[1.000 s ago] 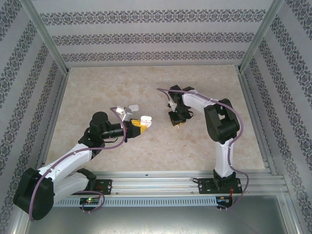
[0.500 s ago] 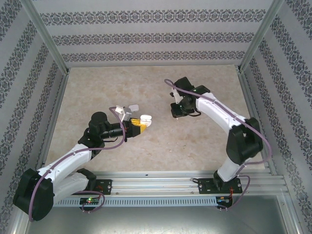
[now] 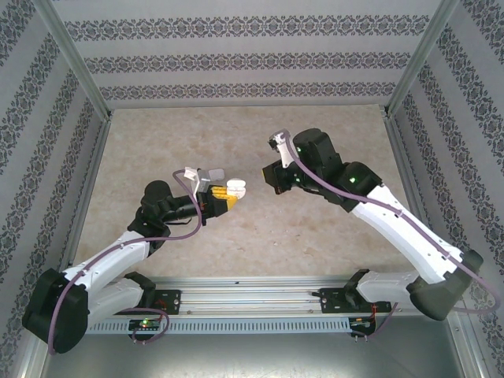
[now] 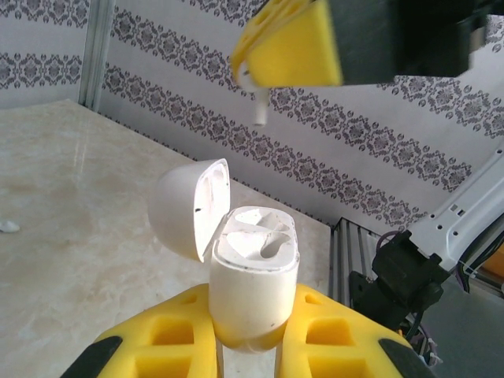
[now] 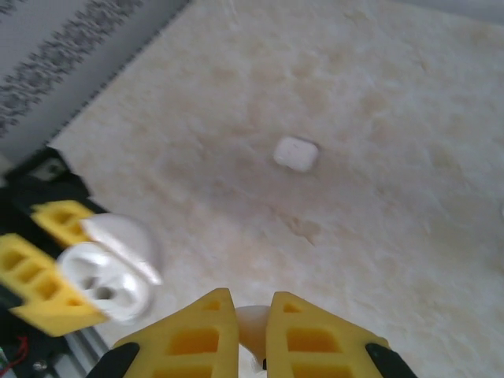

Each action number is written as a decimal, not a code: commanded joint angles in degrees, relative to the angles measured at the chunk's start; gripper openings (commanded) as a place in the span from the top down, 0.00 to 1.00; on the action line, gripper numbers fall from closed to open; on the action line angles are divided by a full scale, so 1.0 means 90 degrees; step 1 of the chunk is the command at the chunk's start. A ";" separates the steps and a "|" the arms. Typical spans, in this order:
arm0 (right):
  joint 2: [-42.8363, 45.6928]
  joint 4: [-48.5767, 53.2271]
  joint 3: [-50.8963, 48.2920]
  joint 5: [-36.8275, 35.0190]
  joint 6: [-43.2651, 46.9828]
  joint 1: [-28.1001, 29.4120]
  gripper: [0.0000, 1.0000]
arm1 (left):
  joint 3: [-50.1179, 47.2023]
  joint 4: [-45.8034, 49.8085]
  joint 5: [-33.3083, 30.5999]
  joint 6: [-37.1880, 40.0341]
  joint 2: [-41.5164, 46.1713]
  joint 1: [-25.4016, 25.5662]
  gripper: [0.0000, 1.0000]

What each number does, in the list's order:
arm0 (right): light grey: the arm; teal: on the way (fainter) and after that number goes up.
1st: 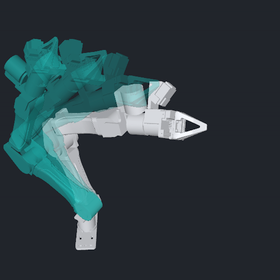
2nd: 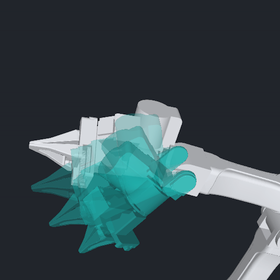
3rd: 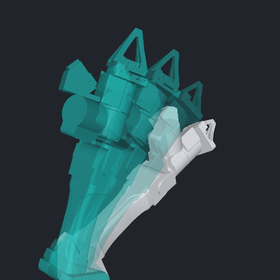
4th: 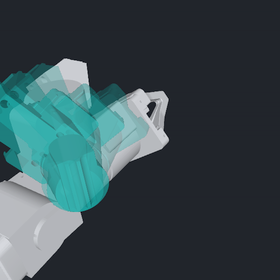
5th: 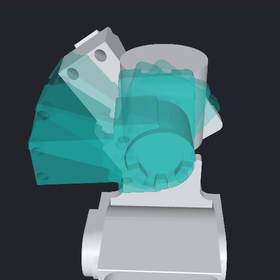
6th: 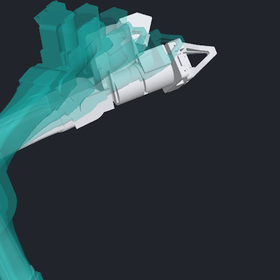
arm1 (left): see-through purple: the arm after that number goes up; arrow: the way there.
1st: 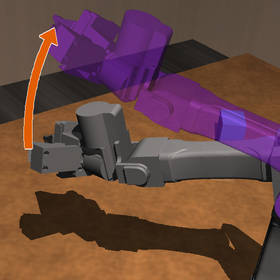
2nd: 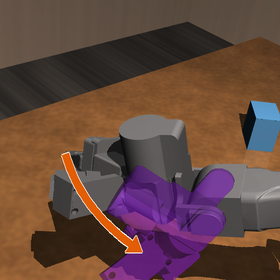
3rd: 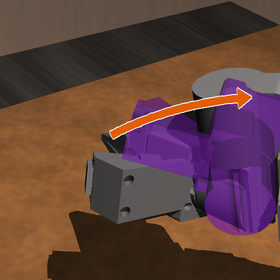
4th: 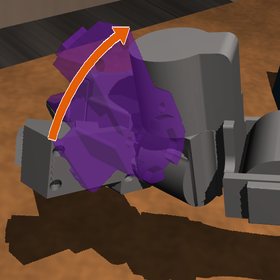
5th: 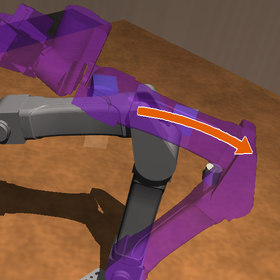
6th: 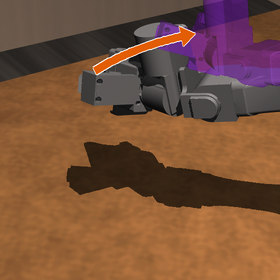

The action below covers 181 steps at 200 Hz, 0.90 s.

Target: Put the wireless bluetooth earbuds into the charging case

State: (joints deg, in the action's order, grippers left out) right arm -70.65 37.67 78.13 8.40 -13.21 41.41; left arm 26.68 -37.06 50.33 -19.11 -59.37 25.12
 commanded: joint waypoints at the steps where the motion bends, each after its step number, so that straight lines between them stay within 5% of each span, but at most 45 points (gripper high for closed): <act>1: 0.0164 -0.0490 -0.0112 0.0118 -0.0071 0.0236 0.91 | -0.0006 -0.0569 0.0100 -0.0122 -0.0003 0.0037 1.00; 86: -0.0360 -0.0983 0.0203 0.0317 0.0021 0.1016 0.91 | -0.0059 -0.0860 0.0282 -0.0434 -0.0053 0.0031 1.00; 181: -0.0655 -0.1090 0.0191 0.0363 0.0042 0.1149 0.91 | -0.0162 -0.1057 0.0258 -0.0523 -0.0064 0.0033 1.00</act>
State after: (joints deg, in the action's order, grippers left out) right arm -76.03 28.91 78.26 11.25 -13.34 51.27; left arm 25.34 -42.44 51.62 -23.20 -60.16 25.12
